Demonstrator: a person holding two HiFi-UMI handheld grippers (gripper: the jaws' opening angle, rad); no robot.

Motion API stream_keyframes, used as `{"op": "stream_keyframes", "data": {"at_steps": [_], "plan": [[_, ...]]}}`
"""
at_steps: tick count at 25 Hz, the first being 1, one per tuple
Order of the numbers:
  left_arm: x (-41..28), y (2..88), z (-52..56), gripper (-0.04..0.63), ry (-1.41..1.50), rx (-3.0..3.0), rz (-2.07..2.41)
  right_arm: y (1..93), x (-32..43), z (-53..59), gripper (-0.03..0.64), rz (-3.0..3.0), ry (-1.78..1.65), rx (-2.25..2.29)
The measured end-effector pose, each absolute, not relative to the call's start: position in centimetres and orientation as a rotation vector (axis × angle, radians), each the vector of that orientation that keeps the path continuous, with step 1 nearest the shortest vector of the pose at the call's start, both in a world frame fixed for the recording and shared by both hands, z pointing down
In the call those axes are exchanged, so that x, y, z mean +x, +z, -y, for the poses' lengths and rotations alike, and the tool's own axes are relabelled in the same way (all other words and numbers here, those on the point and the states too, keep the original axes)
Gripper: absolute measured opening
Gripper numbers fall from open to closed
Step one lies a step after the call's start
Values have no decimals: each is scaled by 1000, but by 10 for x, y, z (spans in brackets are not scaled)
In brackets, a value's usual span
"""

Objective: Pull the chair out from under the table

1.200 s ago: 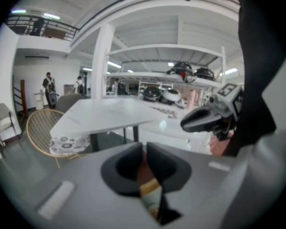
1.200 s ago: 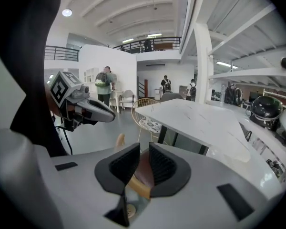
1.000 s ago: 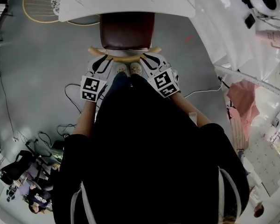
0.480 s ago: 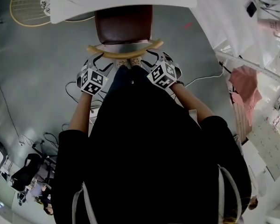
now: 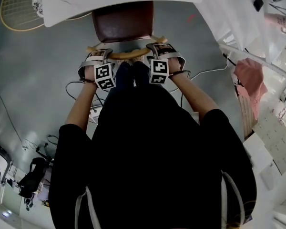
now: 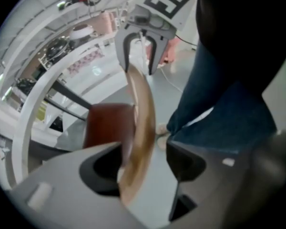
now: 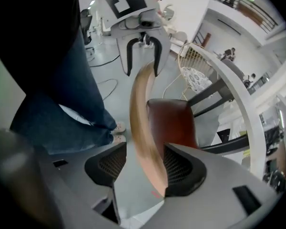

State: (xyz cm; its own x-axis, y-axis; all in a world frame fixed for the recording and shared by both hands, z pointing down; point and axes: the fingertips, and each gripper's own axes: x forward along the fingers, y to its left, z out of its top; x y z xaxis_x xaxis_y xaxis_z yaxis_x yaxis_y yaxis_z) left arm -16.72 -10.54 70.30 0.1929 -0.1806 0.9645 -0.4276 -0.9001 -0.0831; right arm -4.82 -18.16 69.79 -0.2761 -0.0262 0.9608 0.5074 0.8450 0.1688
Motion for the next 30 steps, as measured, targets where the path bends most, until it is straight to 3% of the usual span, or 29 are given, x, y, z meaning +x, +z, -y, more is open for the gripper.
{"op": "stream_keyframes", "data": {"at_steps": [7,11,30], "plan": [[-183,736,100,287,2018,2181,356,723,-51,189,204,1616,-732,-452],[-189,742,104,166,2066,2196,372,729,-51,195,183,1558,-770,-452],[-163,744,63,151,2093,2208,278,734,-22,150,170,1506,-765,-450]]}}
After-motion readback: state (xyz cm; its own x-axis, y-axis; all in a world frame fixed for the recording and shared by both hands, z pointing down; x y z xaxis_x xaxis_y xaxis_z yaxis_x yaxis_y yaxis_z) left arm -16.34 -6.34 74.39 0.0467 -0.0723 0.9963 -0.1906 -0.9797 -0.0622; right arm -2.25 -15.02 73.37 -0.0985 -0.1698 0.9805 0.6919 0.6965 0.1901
